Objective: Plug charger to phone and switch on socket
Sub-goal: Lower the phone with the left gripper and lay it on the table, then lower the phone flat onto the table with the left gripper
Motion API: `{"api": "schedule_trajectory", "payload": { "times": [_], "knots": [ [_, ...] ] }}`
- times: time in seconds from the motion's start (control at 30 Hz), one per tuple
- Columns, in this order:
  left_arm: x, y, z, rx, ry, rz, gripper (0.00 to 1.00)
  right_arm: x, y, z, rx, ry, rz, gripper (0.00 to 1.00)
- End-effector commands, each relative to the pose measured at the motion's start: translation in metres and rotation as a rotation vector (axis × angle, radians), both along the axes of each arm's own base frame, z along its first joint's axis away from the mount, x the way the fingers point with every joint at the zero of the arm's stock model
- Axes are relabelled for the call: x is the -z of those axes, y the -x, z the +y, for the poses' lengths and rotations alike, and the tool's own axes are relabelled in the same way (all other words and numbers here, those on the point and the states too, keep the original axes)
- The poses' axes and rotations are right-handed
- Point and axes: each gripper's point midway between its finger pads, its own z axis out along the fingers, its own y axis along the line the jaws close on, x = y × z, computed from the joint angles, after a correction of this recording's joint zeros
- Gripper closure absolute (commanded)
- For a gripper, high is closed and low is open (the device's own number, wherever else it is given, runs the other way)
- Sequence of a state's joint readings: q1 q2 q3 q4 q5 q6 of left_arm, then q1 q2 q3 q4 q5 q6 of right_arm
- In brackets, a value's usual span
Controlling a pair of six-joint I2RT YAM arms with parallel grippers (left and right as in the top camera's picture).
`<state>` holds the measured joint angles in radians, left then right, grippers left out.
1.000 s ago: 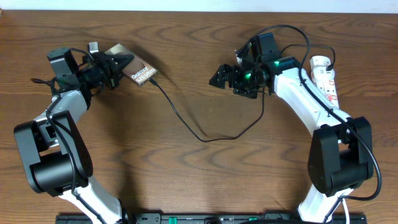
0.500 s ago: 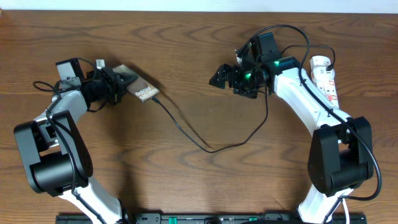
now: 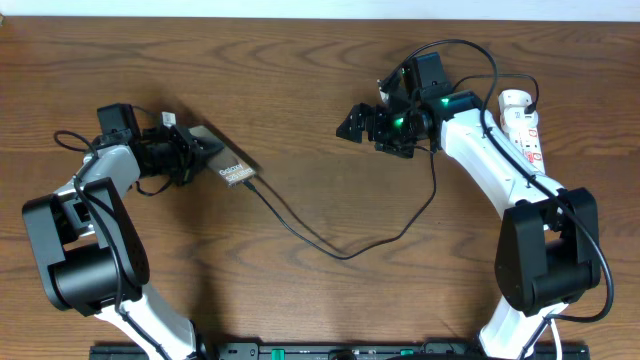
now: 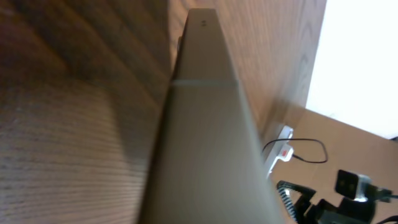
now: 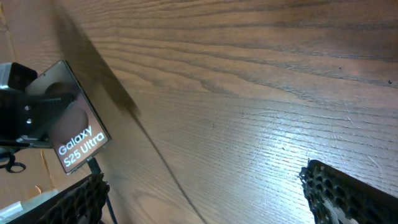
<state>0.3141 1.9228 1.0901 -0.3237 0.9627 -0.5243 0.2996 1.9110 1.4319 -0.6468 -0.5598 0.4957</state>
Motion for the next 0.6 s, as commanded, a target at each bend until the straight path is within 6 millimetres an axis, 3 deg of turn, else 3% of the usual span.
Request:
{"api": "schedule_trajectory", "payload": {
  "times": [0.0,0.57],
  "knots": [
    [-0.003,0.001,0.002,0.031,-0.025,-0.025,0.93,-0.01,-0.008,-0.003,0.0,-0.002,-0.036,0.01],
    [0.02,0.032,0.006,0.052,-0.11,0.129,0.93,-0.01,-0.007,-0.002,-0.001,-0.004,-0.035,0.01]
  ]
}}
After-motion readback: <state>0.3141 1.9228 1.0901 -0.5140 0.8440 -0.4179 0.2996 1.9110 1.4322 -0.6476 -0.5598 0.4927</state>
